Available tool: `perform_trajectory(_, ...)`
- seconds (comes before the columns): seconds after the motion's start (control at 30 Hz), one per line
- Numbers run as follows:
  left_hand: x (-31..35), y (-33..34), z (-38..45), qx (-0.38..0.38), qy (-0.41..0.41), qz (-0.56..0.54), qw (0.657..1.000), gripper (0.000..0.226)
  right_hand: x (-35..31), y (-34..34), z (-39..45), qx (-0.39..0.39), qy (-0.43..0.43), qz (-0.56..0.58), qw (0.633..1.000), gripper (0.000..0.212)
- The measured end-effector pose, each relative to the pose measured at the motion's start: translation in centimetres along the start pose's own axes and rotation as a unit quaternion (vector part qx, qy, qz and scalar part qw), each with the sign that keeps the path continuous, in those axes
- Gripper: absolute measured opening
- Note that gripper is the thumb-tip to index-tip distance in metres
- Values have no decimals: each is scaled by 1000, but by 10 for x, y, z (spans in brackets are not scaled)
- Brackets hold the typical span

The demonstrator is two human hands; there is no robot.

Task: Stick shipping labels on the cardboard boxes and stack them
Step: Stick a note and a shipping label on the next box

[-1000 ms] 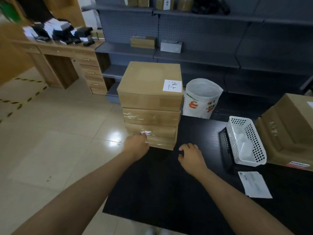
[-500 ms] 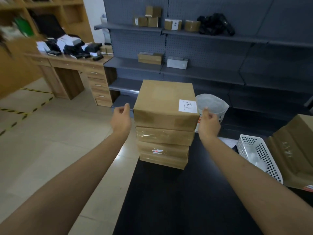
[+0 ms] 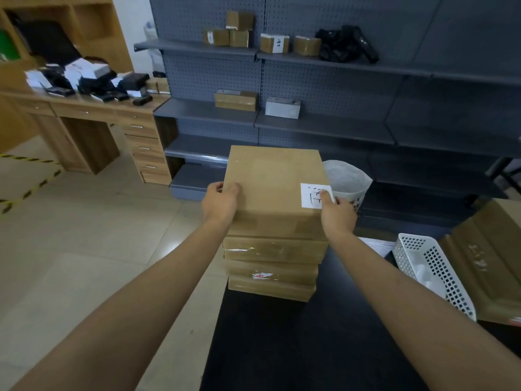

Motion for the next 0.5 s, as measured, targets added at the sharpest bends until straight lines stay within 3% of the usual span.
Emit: perform_trajectory(0.5, 3, 0, -5, 20, 21, 14, 999, 46, 2, -3, -4, 5, 18, 30, 999, 38)
Point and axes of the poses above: each hand's wrist, its own z-axis towards the middle knuckle, its own y-axis out of the palm, x = y × z, the point moved 3 cm from there along z, towards the middle knuckle, and after that the axes turned 4 degrees about y, right-handed, at the moved point
